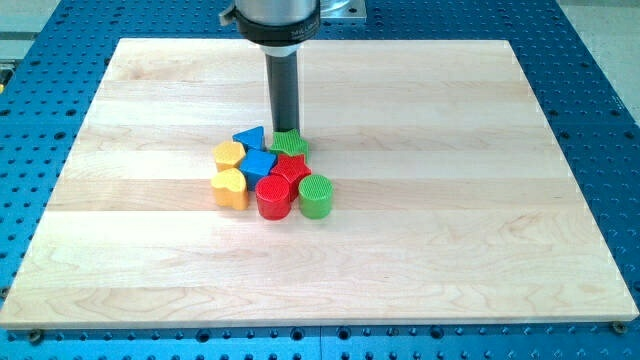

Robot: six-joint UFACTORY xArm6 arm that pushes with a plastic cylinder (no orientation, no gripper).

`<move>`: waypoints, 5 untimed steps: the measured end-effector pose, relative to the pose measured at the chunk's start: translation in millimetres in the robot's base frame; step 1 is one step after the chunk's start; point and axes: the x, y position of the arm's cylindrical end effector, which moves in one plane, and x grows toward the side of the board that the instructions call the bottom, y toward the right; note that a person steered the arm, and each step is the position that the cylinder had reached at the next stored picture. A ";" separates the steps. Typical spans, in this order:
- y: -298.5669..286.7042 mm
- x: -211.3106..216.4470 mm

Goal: Slide the red circle to the right of the yellow heart

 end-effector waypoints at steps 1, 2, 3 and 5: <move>9.8 1.7; 69.7 3.2; 60.3 3.3; 22.2 13.5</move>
